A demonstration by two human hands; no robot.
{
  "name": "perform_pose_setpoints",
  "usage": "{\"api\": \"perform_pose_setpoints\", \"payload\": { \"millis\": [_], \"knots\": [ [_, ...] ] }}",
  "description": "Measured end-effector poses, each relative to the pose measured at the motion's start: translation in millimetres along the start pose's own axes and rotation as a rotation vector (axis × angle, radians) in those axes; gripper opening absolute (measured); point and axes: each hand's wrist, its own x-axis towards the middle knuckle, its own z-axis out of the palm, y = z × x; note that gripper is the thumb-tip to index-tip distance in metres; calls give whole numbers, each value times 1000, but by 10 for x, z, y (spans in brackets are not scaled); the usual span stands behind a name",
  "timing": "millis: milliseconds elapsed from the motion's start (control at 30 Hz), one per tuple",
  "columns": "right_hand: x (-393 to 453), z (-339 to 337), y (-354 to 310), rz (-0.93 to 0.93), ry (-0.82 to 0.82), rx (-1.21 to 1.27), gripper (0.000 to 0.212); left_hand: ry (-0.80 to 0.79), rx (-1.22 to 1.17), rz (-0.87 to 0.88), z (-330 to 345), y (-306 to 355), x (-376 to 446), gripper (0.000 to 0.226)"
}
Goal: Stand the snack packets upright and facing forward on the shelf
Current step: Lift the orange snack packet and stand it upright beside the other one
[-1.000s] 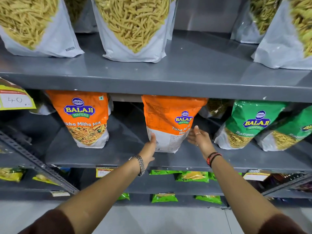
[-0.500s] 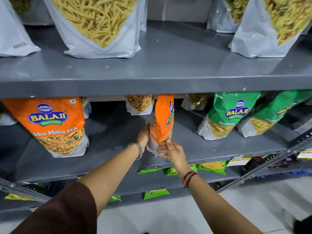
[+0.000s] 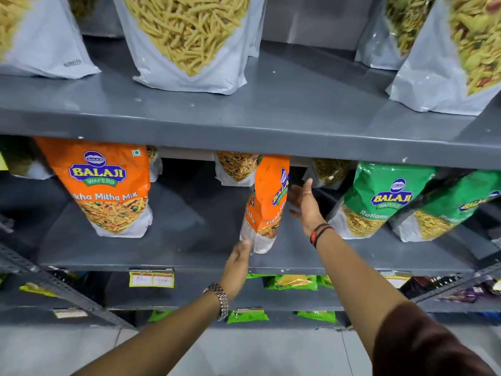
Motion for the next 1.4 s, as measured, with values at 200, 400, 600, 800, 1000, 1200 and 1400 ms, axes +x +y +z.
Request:
{"api": "perform_pose_setpoints", "payload": {
  "millis": [200,400,600,800,1000,1200,1400],
  "knots": [
    [-55,93,56,58,-162,11,82,61,-108,-8,234,192,2,56],
    [-322,67,312,-30,-108,158,61,174,-223,-32,89,363,313,63],
    [-451,46,415,-12,-68,212,56,184,-163,-71,-67,588,586,68],
    [-492,-61,574,171,23,168,25,245,-248,-81,-259,455,567,55],
    [-626,340,669,305,-126,120,28,489,-367,30,-891,147,333,13],
    [-805,1216,690,224,-278,62,30,804,-199,217,-1910,86,130,15],
    [-1012,2368,656,53,-352,-68,48,722,14,200,-2992,123,208,58]
  ]
}}
